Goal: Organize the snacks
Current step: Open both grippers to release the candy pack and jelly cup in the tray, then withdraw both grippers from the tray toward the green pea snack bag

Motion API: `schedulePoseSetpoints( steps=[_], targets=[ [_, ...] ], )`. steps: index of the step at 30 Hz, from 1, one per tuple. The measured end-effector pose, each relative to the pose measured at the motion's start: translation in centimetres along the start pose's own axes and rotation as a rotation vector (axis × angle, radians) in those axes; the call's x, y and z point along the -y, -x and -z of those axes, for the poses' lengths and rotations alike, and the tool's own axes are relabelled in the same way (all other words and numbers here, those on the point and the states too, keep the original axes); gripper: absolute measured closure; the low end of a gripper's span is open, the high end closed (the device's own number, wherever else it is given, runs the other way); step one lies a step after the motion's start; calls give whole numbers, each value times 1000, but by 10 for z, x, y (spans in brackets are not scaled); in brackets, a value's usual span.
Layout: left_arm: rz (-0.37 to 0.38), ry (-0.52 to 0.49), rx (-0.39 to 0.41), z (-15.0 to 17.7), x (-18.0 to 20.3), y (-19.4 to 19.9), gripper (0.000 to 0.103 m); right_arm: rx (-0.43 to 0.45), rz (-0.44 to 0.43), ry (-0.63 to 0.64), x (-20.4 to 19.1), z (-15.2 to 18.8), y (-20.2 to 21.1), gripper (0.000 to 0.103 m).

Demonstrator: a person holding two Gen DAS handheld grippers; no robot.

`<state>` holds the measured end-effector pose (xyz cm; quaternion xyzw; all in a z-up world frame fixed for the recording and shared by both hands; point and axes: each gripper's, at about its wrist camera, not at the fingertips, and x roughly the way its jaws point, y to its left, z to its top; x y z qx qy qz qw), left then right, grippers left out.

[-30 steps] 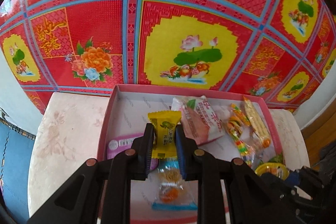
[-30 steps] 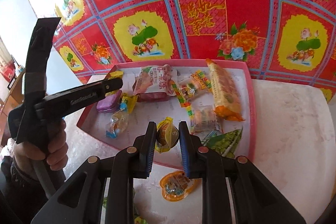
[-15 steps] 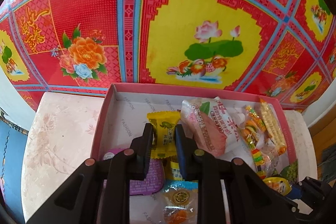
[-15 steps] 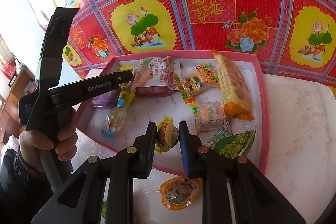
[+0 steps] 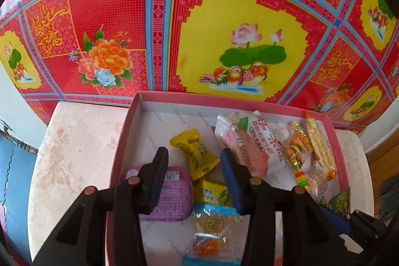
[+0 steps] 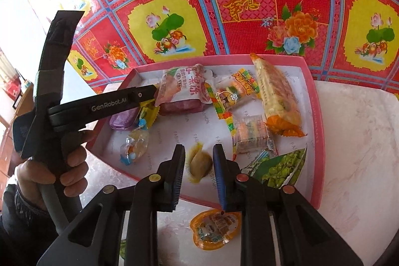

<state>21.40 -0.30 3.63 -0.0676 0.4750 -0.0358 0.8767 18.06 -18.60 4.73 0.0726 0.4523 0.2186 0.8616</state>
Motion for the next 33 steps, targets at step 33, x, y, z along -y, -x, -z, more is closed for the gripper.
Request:
schedulePoseSetpoints(
  steps=[33],
  targets=[
    [60,14,1,38,9,90,52,92,35,-17,3,31,70,58]
  ],
)
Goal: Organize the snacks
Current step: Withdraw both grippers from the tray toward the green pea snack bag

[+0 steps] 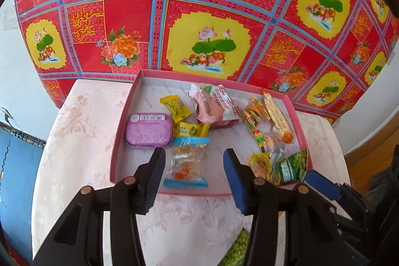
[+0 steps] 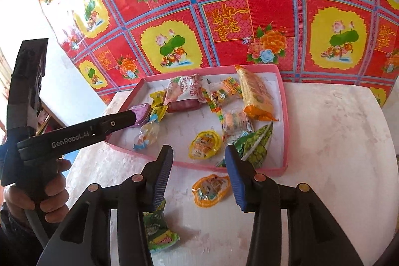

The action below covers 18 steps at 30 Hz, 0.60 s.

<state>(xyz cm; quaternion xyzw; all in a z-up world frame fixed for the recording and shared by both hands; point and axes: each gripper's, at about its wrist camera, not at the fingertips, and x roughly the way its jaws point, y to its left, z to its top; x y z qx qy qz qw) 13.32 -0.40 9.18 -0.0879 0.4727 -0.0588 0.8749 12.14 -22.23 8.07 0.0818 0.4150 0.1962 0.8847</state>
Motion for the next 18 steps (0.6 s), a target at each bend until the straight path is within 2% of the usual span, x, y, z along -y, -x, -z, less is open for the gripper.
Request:
schedulePoseSetpoints(
  steps=[18],
  targets=[
    [17,-5,-51,49,-1,17,52,0,37,-40,11,31,25,58]
  ],
)
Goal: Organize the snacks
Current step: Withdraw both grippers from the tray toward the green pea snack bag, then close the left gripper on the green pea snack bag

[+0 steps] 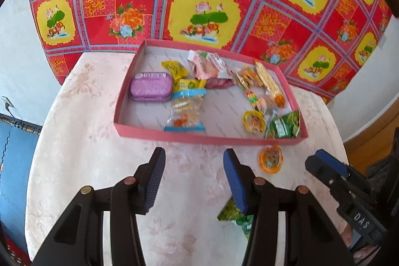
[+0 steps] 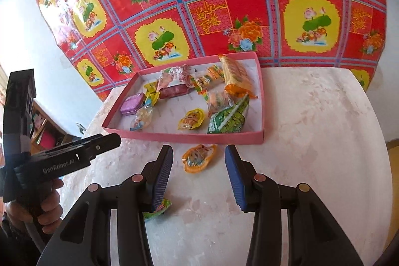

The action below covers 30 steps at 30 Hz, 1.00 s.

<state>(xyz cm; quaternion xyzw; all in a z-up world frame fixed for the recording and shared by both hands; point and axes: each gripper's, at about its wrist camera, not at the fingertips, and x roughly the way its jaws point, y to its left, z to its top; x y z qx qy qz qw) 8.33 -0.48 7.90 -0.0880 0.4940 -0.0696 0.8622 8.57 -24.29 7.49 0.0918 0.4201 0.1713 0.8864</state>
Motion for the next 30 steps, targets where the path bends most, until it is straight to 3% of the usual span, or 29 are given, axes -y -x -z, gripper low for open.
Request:
schedulePoseSetpoints(
  steps=[22,30],
  targets=[
    [77,-97,-80,43,37,-6,50,9,27,-40,18,28,21,58],
    [31,-160,-102,52,55,-19,47,7,33,-53,26,29,21,58]
  ],
)
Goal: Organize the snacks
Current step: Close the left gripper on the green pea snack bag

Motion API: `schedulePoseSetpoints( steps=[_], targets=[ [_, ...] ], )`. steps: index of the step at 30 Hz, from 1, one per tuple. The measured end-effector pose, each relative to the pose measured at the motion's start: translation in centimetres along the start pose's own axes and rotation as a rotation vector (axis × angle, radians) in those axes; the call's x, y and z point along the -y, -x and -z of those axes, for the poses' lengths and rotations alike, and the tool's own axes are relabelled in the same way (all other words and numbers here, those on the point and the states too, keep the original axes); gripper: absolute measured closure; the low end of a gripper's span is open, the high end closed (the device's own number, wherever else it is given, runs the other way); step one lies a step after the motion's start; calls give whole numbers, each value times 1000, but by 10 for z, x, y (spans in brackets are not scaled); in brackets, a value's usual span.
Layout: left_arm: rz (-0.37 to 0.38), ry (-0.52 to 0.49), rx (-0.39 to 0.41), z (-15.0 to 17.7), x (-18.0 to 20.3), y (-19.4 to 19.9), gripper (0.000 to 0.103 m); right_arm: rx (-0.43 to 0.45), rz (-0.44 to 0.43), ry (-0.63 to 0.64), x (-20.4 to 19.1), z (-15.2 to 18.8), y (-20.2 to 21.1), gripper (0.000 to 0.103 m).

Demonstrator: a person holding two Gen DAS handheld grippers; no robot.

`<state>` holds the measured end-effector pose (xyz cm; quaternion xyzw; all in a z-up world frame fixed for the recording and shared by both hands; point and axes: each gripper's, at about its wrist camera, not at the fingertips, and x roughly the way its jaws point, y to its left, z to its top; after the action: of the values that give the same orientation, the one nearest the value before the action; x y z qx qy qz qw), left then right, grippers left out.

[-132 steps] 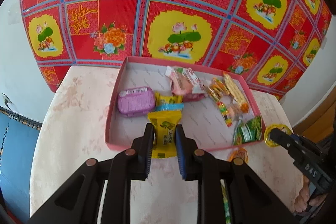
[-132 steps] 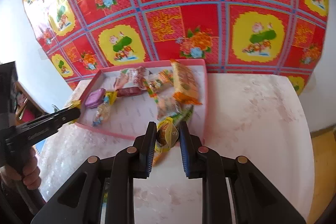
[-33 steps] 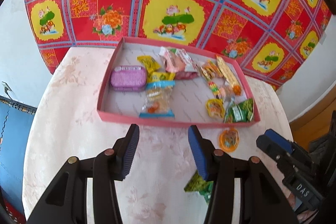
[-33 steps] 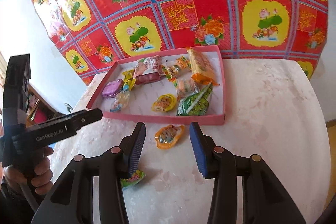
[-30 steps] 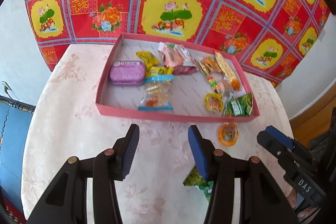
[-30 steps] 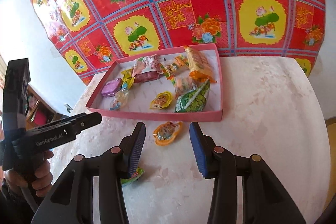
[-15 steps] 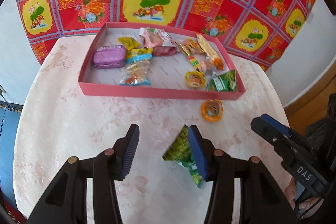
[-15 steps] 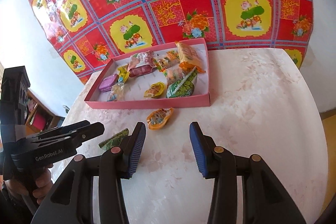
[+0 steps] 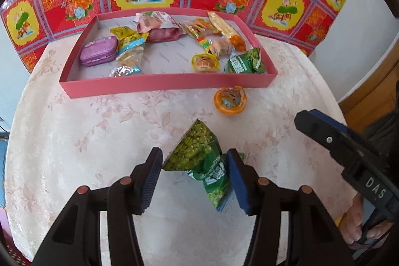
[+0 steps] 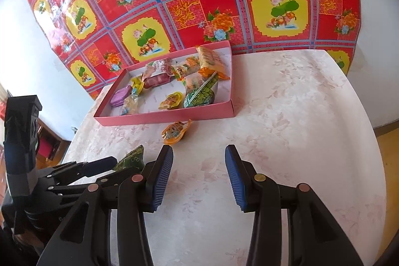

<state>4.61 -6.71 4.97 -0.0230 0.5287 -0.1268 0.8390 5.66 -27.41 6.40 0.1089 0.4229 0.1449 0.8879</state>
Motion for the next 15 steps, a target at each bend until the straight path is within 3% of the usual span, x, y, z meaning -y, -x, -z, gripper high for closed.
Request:
schedulePoseSetpoints(
  steps=[15],
  targets=[
    [-48,-78,-10,4,16,-19,47,-2,-3,-24,8,0,-3,58]
  ],
)
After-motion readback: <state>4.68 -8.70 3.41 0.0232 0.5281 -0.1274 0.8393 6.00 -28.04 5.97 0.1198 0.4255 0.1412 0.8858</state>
